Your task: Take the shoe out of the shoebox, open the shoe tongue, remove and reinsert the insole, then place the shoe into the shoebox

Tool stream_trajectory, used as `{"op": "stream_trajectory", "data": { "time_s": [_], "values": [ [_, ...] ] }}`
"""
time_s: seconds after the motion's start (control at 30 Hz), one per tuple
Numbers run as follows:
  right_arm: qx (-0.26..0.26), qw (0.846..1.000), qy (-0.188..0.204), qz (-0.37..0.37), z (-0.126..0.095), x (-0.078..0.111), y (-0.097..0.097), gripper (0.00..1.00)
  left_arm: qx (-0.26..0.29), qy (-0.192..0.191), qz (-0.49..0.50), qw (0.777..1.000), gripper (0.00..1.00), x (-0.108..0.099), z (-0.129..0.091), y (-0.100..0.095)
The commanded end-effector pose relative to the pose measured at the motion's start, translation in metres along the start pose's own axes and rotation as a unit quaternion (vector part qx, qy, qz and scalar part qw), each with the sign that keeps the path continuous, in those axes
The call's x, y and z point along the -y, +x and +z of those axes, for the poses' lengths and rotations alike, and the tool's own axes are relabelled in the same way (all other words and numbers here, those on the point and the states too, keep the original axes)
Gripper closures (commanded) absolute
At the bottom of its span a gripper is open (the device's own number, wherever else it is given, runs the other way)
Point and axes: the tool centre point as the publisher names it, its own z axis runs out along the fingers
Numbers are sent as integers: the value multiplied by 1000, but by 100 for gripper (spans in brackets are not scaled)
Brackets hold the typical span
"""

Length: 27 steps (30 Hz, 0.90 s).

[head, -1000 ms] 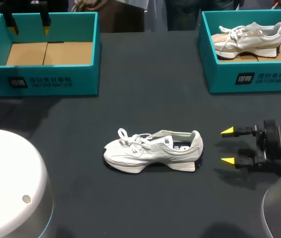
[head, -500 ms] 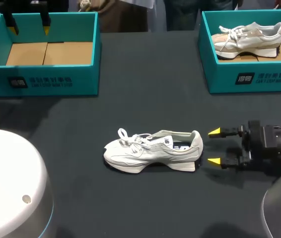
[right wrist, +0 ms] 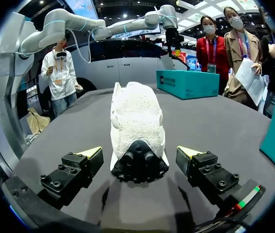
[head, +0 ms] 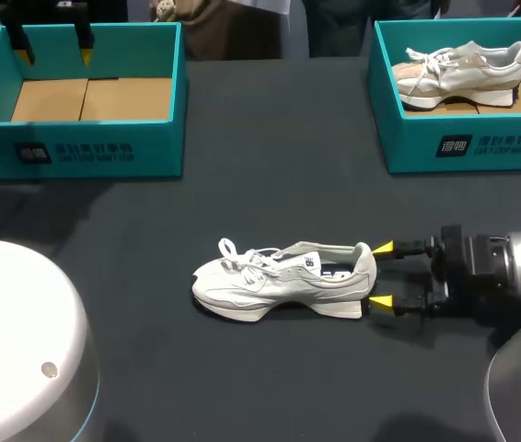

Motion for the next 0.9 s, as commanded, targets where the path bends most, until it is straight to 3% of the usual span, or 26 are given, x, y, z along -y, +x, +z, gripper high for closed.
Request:
{"op": "stream_trajectory", "data": {
  "time_s": [0.03, 0.9],
  "values": [
    [-1, 1000, 4, 3, 9, 0, -2, 0, 0, 0, 0, 1000, 0, 0, 0, 0],
    [-7, 1000, 1, 10, 49, -3, 2, 0, 0, 0, 0, 1000, 0, 0, 0, 0]
  ]
}}
